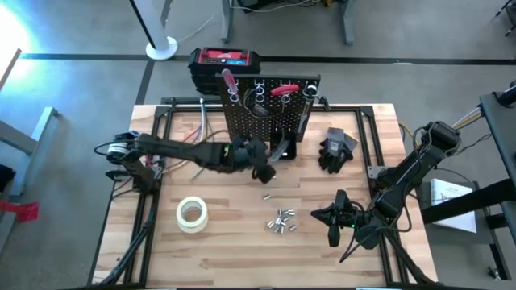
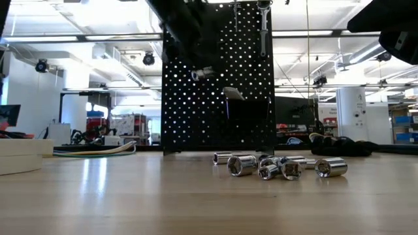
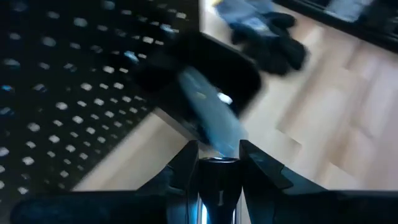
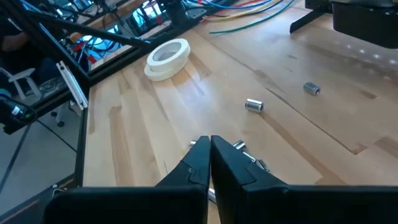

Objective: Hang tools onto peg board
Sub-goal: Put the extension bar into the black bin on the peg board

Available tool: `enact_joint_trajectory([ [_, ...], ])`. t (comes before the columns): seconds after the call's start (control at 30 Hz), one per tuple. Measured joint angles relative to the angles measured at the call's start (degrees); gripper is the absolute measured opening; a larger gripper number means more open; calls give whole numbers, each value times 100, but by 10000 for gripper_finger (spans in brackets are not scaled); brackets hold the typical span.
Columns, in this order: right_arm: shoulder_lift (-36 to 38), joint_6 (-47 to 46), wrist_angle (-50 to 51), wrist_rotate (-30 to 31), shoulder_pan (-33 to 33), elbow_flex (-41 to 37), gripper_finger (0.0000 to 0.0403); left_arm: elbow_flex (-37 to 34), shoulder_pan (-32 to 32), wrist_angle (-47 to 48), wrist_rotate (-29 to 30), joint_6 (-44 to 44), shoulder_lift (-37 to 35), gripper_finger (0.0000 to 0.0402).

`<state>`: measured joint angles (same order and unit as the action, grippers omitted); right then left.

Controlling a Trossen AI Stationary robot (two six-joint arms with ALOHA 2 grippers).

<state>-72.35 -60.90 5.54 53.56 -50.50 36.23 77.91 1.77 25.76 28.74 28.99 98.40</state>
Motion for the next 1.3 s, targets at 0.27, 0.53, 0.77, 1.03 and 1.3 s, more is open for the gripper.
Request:
enact_joint_trajectory([
  [0.27,-25,9,23,4,-4,0,2,-10,-576,-1298,-579,-115,160,75],
  [0.53,-25,6,84,42,-26,-2,2,-11,-776,-1520,-548,-52,360,75],
  [0.77,-30,-150,164,54,-26,-2,2,-4,-809,-2097,-576,106,624,76],
  [1.03,-32,-124,170,65,-63,-2,2,-4,-868,-2201,-556,597,974,75],
  [1.3,-32,-144,173,96,-66,-2,2,0,-870,-2318,-574,971,1247,75],
])
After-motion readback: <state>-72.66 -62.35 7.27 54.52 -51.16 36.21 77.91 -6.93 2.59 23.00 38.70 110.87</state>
